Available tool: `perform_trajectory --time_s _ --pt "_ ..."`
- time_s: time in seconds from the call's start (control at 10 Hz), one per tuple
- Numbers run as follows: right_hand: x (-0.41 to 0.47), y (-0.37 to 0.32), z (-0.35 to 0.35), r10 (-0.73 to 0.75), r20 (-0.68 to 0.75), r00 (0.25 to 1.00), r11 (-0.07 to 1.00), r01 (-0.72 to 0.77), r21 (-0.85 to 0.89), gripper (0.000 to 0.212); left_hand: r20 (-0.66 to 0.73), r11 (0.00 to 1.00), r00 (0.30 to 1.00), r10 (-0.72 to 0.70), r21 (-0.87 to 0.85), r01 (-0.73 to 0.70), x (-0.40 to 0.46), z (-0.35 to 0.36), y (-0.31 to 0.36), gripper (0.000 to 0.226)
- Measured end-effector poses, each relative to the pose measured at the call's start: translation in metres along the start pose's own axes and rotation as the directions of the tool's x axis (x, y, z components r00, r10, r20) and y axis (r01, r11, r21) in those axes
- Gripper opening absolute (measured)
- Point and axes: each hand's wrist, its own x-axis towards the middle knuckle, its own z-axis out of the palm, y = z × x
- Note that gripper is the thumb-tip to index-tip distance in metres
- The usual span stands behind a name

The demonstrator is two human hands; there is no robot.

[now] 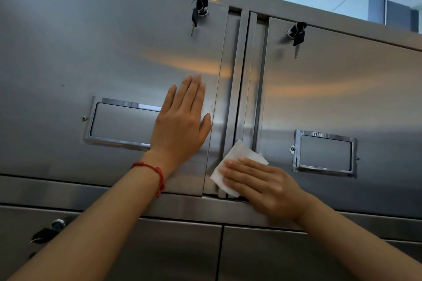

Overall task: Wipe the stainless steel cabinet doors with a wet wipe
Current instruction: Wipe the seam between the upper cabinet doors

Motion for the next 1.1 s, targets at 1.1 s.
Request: perform_trajectory --time_s 1.1 --pt "-0.008 -0.016 0.006 0.052 0.002 0.999 0.999 -0.052 0.003 0.031 0.011 1.0 1.0 -0.005 0.006 0.005 0.0 0.0 0.0 0.059"
